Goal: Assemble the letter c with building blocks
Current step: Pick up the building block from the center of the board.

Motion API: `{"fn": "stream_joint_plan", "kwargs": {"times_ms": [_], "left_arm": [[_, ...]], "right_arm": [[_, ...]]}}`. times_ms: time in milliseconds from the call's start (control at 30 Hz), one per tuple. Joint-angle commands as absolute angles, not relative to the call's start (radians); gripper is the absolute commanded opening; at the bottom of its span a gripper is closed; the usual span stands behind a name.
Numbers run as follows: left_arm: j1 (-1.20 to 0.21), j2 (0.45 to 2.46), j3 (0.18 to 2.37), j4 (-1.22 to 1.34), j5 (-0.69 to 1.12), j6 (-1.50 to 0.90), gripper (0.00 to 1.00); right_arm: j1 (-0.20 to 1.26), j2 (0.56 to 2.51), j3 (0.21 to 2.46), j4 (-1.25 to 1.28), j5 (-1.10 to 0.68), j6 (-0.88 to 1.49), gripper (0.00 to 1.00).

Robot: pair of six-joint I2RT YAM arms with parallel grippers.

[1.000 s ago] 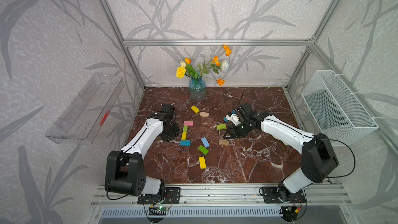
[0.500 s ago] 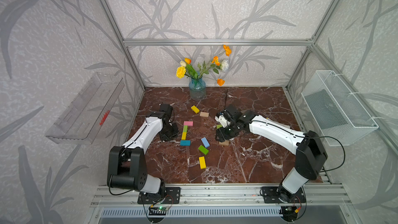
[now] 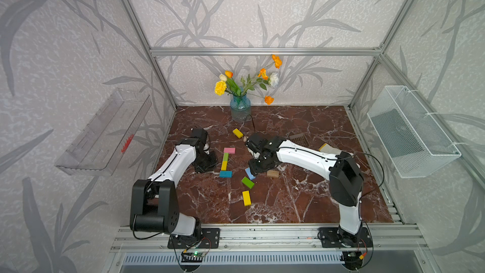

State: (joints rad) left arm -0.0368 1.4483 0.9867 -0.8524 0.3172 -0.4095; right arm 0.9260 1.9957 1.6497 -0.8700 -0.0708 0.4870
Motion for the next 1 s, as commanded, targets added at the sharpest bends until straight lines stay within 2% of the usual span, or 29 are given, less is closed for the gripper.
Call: {"fn": "stream_joint_plan", "kwargs": {"times_ms": [0,467,833,967], "left_arm": [[-0.027,1.421,0.958,-0.82,0.378,-0.37,0.22],[-0.021,1.357,0.94,-0.79,0.377,-0.387,0.22],[-0.02,1.355,0.939,-0.793,0.36,-0.402,0.22],[-0.019,1.345,0.94,-0.794,0.349,-0.397,0.23]], "right_arm": [[0.947,2.056,1.722,-0.954,-0.01,0.514,0.58],[0.974,2.211,1.853,-0.982,0.0,0.553,0.5],[0.972,2.27,1.892,-0.975,-0.007,0.545,0.5],[0.971,2.277,1.893,-0.975,0.0,0.549,0.47]]}}
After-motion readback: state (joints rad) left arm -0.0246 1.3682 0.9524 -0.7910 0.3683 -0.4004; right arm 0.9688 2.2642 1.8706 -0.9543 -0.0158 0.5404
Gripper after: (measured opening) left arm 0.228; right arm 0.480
